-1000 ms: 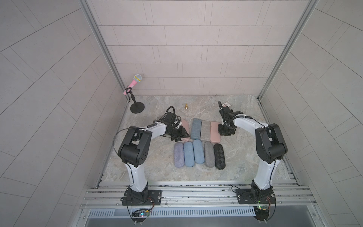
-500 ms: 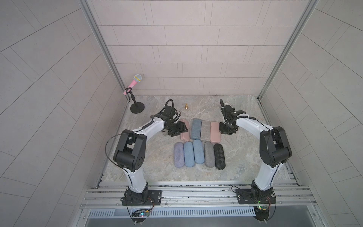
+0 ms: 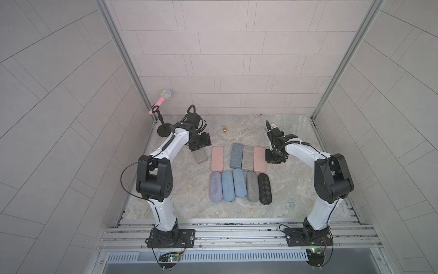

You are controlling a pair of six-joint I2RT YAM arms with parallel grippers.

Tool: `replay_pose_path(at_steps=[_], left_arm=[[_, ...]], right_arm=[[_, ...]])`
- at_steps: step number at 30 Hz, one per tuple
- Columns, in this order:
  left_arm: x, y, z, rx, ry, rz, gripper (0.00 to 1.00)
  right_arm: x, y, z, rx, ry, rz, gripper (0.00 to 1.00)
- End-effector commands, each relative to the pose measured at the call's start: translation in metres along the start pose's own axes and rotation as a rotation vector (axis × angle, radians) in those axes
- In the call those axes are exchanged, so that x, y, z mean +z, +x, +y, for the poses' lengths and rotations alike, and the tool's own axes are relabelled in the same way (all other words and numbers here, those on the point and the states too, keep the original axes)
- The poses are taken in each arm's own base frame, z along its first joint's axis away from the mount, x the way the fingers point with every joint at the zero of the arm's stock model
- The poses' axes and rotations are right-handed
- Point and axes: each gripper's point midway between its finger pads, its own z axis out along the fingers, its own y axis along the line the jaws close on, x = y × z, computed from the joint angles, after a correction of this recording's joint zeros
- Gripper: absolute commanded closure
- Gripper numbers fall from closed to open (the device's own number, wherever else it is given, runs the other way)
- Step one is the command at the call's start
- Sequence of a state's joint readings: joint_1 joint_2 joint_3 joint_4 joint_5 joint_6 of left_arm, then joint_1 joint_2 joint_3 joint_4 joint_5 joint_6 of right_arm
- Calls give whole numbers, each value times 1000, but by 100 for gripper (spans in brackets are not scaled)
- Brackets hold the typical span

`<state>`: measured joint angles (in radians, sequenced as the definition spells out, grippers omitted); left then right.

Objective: Close the glasses case
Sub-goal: Place the glasses case at the center of the board, then move the glasses case to the center of the board.

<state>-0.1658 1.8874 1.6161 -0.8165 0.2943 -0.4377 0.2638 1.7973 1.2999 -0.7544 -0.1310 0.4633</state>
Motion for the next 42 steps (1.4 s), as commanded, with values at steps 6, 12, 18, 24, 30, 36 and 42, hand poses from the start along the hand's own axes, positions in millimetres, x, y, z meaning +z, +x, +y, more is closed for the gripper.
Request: replay_pose_path(at_steps=[6,12,18,24,30,36,42], left_arm=[[21,-41,58,-24,-284,30,20],[46,-50,71,-27,-359,72,17],[62,-37,74,-37,-356,112,16],[78,-15,67,-11,-348,154,16],[93,6,58,9,-332,184,19],[98,27,50,39,-327,210,40],[98,55,38,74,-317,231,41]], right_arm=[[-1,10,7,-42,-40,18,64],[12,14,10,-58,-52,57,58],[22,12,13,-61,-59,76,55],[24,9,11,-62,-46,74,55],[15,5,8,-55,-34,53,55],[7,1,2,-40,-26,32,55],[0,-1,-1,-35,-23,15,54]])
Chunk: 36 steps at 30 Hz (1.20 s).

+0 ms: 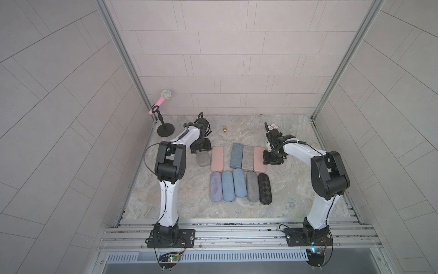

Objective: Close the glasses case
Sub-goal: Move the glasses case to the center of the board.

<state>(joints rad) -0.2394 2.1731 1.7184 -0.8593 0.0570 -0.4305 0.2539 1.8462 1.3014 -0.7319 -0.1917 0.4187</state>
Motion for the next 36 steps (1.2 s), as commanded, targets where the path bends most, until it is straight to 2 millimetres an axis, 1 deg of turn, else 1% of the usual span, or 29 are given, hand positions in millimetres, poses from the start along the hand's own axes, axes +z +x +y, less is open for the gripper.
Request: replay_pose_path(at_steps=[1,5,8,11,14,16,21,23,25,28,31,36], left_arm=[[10,44,-8,47,-22,105,41],[4,59,-16,83,-29,105,41],[-1,64,-15,94,-32,101,39],[-8,65,-12,102,-40,91,32],[-20,61,-8,110,-57,67,24],[-31,57,-7,116,-60,44,21],[-63,43,-6,119,-52,-16,21],[-72,40,-4,111,-40,-32,21],[-78,40,-4,106,-25,-44,21],[-82,39,-5,102,4,-54,20],[-80,38,-9,98,31,-58,19],[-65,32,-15,91,45,-30,19]], right_arm=[[-17,-3,-5,-1,22,-29,55],[-18,-4,-7,7,28,-34,54],[-19,-5,-10,14,32,-44,54],[-19,-7,-12,23,37,-48,54],[-21,-9,-15,33,45,-57,54],[-23,-11,-18,47,55,-66,54],[-27,-16,-31,85,92,-93,55],[-26,-16,-34,88,92,-86,58],[-24,-15,-35,88,92,-81,59],[-21,-14,-36,88,87,-71,59],[-18,-13,-34,88,78,-64,59],[-21,-13,-33,88,71,-70,58]])
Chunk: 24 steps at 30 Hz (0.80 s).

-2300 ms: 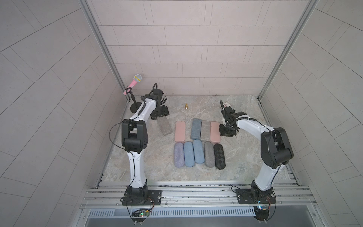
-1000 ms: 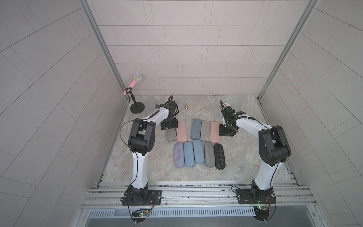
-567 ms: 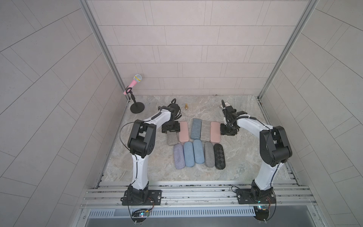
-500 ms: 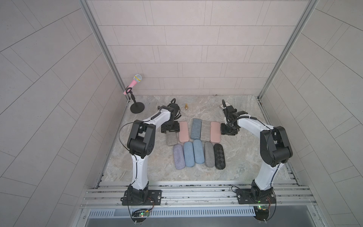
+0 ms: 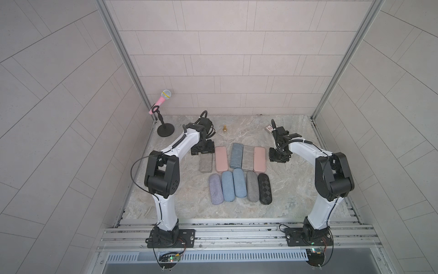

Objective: Close the glasses case
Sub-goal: Move the glasses case to the center of the board.

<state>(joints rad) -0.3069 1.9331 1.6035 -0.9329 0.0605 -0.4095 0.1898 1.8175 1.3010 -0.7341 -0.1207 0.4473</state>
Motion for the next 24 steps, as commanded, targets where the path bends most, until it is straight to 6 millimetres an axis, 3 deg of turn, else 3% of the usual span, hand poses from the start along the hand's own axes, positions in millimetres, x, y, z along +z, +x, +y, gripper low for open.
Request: replay_pose_path(at_steps=[1,4,7,9,12,13,16,24], left_arm=[[6,-7,-3,4,8,15,19],[6,-10,2,-13,-2,10,19],[0,-12,17,-59,-1,-15,22],[-3,-11,33,-99,3,-12,36],[1,-5,58,-159,6,15,62],[4,-2,65,-171,0,26,70],[15,8,81,-190,-37,60,79],[62,32,81,-225,-46,165,83]], right_arm=[[-9,1,-1,-1,-2,-15,58],[-10,2,-2,-7,3,-15,60],[-7,3,-3,-14,12,-8,75],[-3,3,-4,-16,16,1,87],[4,4,-4,-18,18,18,96],[6,3,-3,-21,17,22,97],[13,3,-2,-22,18,31,97],[35,7,7,-50,-12,88,95]])
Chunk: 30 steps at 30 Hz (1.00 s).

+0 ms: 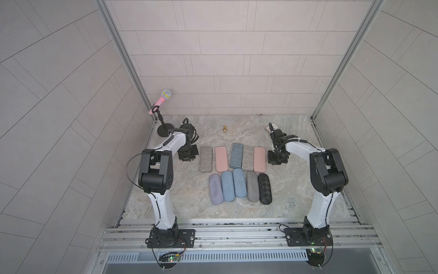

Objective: Close the glasses case
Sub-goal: Move the glasses case to the center of the board.

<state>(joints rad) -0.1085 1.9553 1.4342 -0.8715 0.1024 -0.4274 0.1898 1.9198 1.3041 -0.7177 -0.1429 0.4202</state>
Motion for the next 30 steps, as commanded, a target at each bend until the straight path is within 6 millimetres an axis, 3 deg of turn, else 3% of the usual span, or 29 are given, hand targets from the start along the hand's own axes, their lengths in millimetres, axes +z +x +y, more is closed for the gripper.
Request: replay_pose_path(at_steps=[1,10,17,25,30], left_arm=[[21,11,-1,-7,-10,49,84],[47,22,-37,46,-11,90,84],[49,14,-66,73,21,74,84],[53,3,-93,101,54,70,84],[52,0,-100,107,60,64,84]], right_arm=[[3,-5,9,-31,-26,7,95],[16,-6,43,-102,-73,46,93],[19,-10,63,-133,-96,52,92],[19,-22,68,-142,-90,38,91],[19,-27,63,-136,-61,29,91]])
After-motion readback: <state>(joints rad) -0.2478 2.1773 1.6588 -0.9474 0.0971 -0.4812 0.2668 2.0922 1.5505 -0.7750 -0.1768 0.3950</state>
